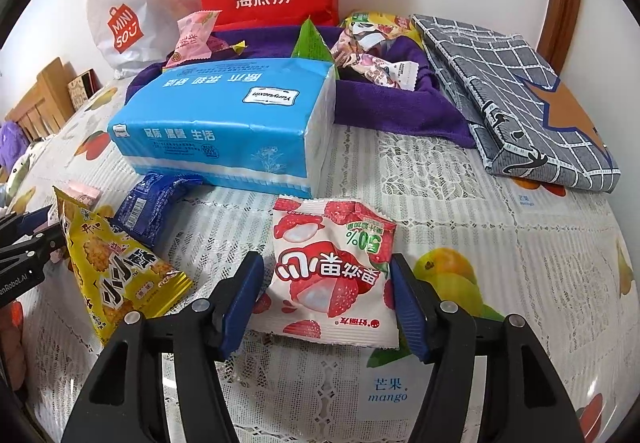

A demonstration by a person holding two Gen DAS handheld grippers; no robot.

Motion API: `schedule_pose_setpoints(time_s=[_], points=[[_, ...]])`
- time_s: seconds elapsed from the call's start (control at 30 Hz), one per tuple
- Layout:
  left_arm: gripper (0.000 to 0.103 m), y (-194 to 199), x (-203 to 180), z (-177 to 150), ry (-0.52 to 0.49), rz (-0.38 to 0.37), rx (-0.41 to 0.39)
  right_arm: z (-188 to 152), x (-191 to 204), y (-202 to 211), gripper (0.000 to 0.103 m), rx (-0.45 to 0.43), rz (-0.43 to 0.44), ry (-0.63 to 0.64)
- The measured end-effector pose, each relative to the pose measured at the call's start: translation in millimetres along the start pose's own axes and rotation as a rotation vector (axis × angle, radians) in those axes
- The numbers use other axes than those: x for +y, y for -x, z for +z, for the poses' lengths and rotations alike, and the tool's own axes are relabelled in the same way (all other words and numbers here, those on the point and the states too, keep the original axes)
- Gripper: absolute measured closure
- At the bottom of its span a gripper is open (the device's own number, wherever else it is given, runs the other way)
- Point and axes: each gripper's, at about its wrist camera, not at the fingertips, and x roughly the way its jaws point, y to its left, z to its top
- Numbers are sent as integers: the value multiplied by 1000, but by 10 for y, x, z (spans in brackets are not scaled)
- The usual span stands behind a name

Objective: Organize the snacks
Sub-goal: 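Grasp the strawberry candy packet with the right tool while the left tool grasps a pink biscuit packet, then carry the strawberry candy packet and pink biscuit packet over the purple towel with both tools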

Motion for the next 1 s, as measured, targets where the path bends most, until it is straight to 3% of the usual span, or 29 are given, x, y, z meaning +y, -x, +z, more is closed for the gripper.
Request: schedule_pose_setpoints(time_s=[0.2,0.3,0.6,0.77,1.0], points=[[66,36,38,20,23,-35,30,-29,10,48,47,-5,-11,3],[66,107,62,43,54,-111,47,-55,7,104,48,3,-25,-9],[66,350,-101,215,24,-177,17,-23,100,450,49,-37,-13,-4],[66,526,-199,433,11,-273,-5,178,112,677,49,-93,48,-25],[66,702,-335,823,-5,-319,-41,622,119,870,49,-159,35,-28]])
